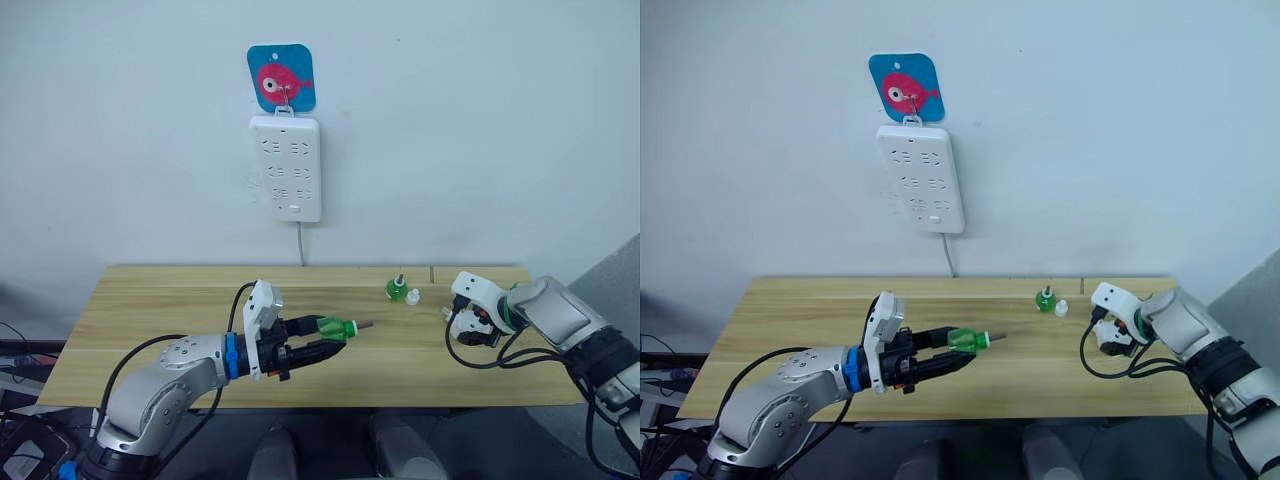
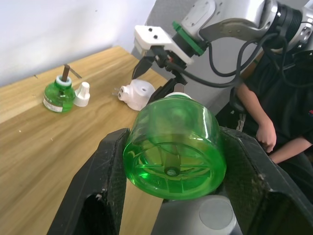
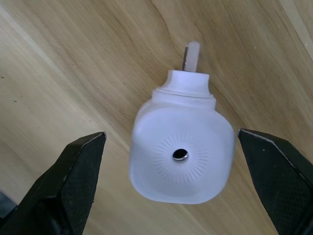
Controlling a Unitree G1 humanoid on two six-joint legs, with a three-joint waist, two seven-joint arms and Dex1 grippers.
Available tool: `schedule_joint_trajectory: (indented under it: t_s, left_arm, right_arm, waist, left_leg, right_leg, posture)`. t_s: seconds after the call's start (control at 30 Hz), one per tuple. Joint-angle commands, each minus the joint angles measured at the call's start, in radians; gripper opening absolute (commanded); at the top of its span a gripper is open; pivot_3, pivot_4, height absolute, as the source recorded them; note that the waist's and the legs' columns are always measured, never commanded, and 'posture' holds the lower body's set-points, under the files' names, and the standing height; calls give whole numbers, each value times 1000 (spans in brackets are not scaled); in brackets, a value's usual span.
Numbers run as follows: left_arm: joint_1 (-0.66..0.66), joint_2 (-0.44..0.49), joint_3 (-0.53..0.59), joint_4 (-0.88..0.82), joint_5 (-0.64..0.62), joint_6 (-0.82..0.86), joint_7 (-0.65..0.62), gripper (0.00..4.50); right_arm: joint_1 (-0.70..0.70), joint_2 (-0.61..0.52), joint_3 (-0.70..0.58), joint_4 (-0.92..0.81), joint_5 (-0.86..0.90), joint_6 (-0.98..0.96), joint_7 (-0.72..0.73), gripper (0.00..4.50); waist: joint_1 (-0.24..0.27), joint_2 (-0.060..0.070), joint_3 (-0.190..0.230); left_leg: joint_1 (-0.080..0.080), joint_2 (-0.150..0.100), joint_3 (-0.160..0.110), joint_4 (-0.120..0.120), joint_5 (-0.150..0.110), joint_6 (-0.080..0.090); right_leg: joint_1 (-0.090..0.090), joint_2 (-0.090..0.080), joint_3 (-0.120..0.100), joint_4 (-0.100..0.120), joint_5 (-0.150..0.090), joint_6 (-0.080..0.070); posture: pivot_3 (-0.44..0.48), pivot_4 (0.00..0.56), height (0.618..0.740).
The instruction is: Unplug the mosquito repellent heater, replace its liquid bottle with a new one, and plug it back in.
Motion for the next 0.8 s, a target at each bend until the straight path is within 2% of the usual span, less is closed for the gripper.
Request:
schedule_joint_trajectory:
  t_s: [0.03,0.23,0.33,0.43,0.6,0.8]
  left_arm:
    - [0,-8,-4,-8,8,-23,-19,2366]
    - [10,-16,-3,-16,16,-24,-22,2366]
    - [9,-21,-2,-15,20,-22,-22,2366]
    - [8,-26,-2,-13,24,-21,-25,2366]
    - [-11,-26,-2,14,32,-25,-38,2366]
    - [-50,-19,3,64,43,-28,-67,2366]
  right_arm:
    - [-39,33,-4,63,-42,-11,21,4500]
    - [-70,81,-11,161,-80,-19,57,4500]
    - [-77,94,-16,188,-97,-28,72,3899]
    - [-82,105,-23,189,-102,-22,85,2960]
    - [-78,102,-46,153,-102,3,109,2966]
    - [-37,70,-93,29,-77,65,131,2966]
  waist:
    - [0,0,0]
    - [1,0,2]
    - [1,0,2]
    - [-1,0,2]
    - [-1,0,1]
    - [-4,1,1]
  left_leg:
    - [0,0,0,0,0,0]
    - [0,0,0,0,0,0]
    - [0,0,0,0,0,0]
    - [0,0,-1,0,0,0]
    - [0,0,-1,0,0,0]
    - [0,0,-1,0,0,0]
  right_leg:
    - [0,0,0,0,0,0]
    - [0,0,0,0,0,0]
    - [0,0,0,0,0,0]
    - [0,0,-1,0,0,0]
    - [0,0,-1,0,0,0]
    - [0,0,-2,1,0,0]
  posture:
    - [-120,157,704]
    - [-112,154,704]
    - [-112,154,704]
    - [-115,151,704]
    - [-134,135,704]
    - [-154,114,704]
